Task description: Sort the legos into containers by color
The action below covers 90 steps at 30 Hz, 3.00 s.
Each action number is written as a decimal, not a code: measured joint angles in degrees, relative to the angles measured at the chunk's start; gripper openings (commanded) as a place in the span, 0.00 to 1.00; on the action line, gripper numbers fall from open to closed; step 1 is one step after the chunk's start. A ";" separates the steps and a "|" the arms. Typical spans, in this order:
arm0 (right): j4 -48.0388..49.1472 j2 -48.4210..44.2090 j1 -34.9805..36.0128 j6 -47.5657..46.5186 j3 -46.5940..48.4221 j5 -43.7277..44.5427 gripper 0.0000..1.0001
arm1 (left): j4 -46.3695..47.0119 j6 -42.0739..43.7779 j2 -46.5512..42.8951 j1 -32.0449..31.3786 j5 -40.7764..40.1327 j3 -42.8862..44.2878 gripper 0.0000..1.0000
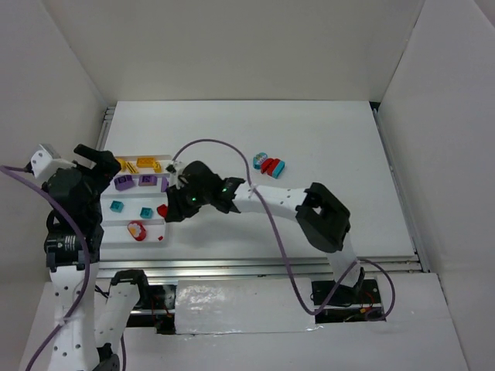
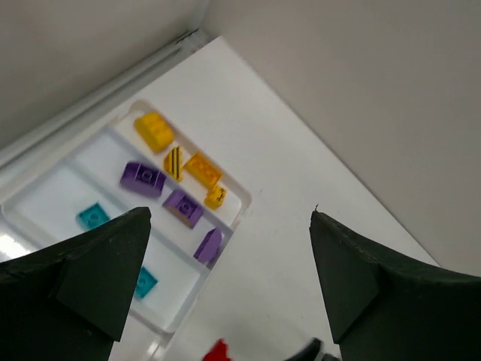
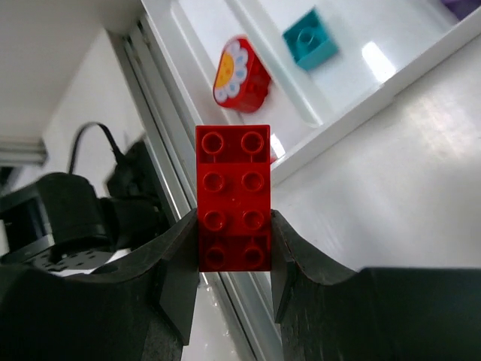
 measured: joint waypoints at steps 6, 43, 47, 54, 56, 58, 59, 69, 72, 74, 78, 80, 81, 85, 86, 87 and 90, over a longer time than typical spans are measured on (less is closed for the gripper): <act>-7.37 12.83 7.15 -1.79 15.28 3.48 0.05 | 2.78 9.97 -2.16 -2.99 2.69 0.11 1.00; -11.82 -7.89 -8.46 -0.13 -2.60 26.01 1.00 | -0.52 14.75 -3.89 -10.40 0.33 -3.67 1.00; -15.56 -8.13 -23.63 -1.36 -3.04 30.56 1.00 | 0.26 15.78 -3.02 -10.67 3.98 -3.89 1.00; -25.24 -4.79 -36.22 2.27 -0.33 36.00 1.00 | 1.20 17.09 0.02 -10.75 8.76 -3.89 0.99; -25.94 -2.69 -35.87 3.65 1.18 36.63 1.00 | 1.20 17.22 0.74 -10.75 9.64 -3.91 0.99; -26.32 -0.42 -35.76 5.42 2.36 37.20 0.99 | 1.20 17.25 1.11 -10.75 10.29 -3.93 0.99; -26.32 0.55 -35.76 6.08 2.56 37.33 0.97 | 1.22 17.27 1.18 -10.75 10.58 -3.93 0.99; -25.46 3.43 -37.55 9.27 2.19 35.76 0.85 | 1.31 17.49 1.46 -10.75 12.70 -3.93 0.99; -25.46 4.66 -37.64 9.27 2.32 35.30 0.84 | 1.31 17.90 1.46 -10.75 12.92 -3.93 1.00; -25.51 6.03 -37.73 9.42 2.67 34.80 0.83 | 1.31 18.29 1.46 -10.75 12.96 -3.93 1.00; -25.64 8.79 -37.99 9.16 4.55 33.46 0.68 | 1.33 18.45 1.46 -10.75 13.00 -3.93 0.99; -25.88 10.03 -38.05 8.61 5.27 33.16 0.52 | 1.38 18.47 1.55 -10.75 13.03 -3.93 1.00; -26.12 10.16 -38.07 8.37 5.49 33.18 0.47 | 1.40 18.47 1.60 -10.75 13.03 -3.93 0.99; -24.59 9.75 -38.29 8.31 4.59 32.48 0.24 | 1.42 18.47 1.73 -10.75 13.22 -3.93 1.00; -23.89 9.31 -38.29 8.33 3.74 32.24 0.06 | 1.46 18.49 1.73 -10.75 13.38 -3.93 1.00; -22.99 8.44 -38.29 8.33 2.40 32.00 0.00 | 1.51 18.49 1.79 -10.75 13.53 -3.93 0.99; -21.40 5.07 -38.21 8.31 -2.49 30.86 0.00 | 1.84 18.58 2.40 -10.75 15.32 -3.93 1.00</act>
